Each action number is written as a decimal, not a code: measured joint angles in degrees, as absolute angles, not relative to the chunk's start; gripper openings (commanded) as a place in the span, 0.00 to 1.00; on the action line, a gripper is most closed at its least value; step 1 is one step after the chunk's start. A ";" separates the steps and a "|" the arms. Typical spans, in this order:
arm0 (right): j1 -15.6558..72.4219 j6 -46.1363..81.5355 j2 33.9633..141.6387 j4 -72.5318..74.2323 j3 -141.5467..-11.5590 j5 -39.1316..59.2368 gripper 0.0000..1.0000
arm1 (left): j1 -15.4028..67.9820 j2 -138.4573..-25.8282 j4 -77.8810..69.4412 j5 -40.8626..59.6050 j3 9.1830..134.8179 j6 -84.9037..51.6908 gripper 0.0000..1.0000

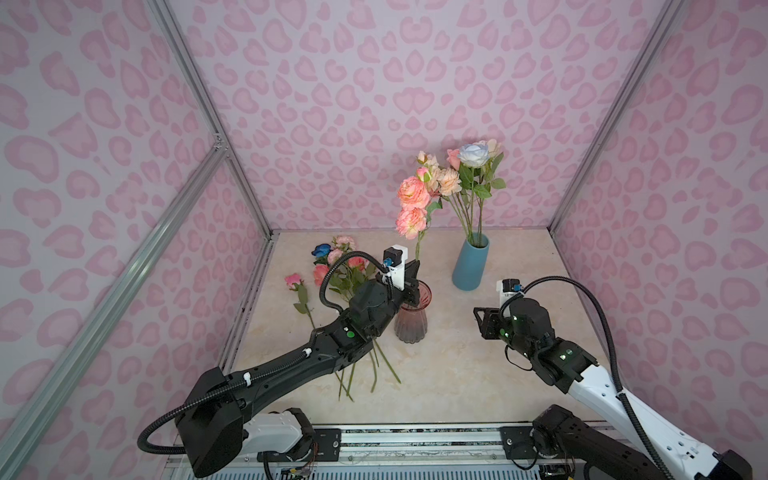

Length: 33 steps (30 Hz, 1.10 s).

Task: Arrange the flowers into the vase
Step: 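Lower the rose stem into the pink glass vase and open the left gripper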

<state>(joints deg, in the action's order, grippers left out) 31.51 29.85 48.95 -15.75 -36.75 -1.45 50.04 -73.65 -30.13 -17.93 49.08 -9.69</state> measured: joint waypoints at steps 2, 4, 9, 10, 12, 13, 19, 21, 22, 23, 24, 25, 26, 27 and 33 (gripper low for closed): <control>31.51 29.91 49.17 -15.77 -36.75 -1.41 0.39 | 50.39 -73.65 -30.17 -19.35 47.94 -10.11 0.20; 31.51 30.04 49.43 -15.75 -36.88 -1.21 0.39 | 50.63 -73.65 -30.04 -20.45 47.57 -10.48 0.24; 31.51 30.44 49.71 -15.94 -37.19 -0.95 0.39 | 50.70 -73.60 -29.39 -22.33 47.57 -10.52 0.28; 31.51 30.46 49.69 -15.94 -37.32 -0.95 0.39 | 50.68 -73.45 -29.10 -22.57 47.55 -10.55 0.29; 31.51 30.48 49.56 -15.94 -37.47 -0.95 0.40 | 50.70 -72.49 -28.32 -22.92 47.13 -10.55 0.29; 31.55 30.48 49.41 -15.99 -37.50 -0.97 0.40 | 50.70 -71.64 -28.10 -23.00 46.81 -10.55 0.29; 31.62 30.83 49.60 -16.03 -37.82 -1.02 0.40 | 50.70 -67.29 -26.55 -24.05 44.91 -10.55 0.29; 31.62 30.83 49.87 -16.01 -38.15 -0.99 0.40 | 50.70 -65.80 -25.65 -24.47 44.34 -10.55 0.30; 31.62 30.83 49.93 -15.99 -38.33 -0.99 0.40 | 50.70 -64.79 -25.15 -25.02 43.92 -10.74 0.31; 31.62 30.81 49.93 -16.05 -38.50 -0.99 0.40 | 50.70 -63.64 -24.49 -26.06 43.48 -10.96 0.32; 31.59 30.79 49.91 -16.08 -38.63 -0.99 0.41 | 50.63 -62.54 -23.75 -27.29 43.00 -11.31 0.33; 31.59 30.61 49.78 -16.10 -38.79 -0.99 0.41 | 50.30 -61.23 -22.44 -29.02 42.44 -12.23 0.35; 31.59 30.55 49.54 -16.10 -38.79 -1.02 0.41 | 49.60 -60.14 -20.58 -30.79 42.11 -13.39 0.35; 31.62 30.39 49.28 -16.14 -38.79 -1.02 0.41 | 48.62 -59.33 -18.28 -32.32 42.02 -14.94 0.35; 31.62 30.15 49.01 -15.94 -38.52 -1.28 0.41 | 31.51 -56.97 4.40 -35.90 39.77 -34.22 0.43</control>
<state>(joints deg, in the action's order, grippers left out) 31.62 30.15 49.01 -15.94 -38.52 -1.28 31.51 -56.97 4.40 -35.90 39.77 -34.22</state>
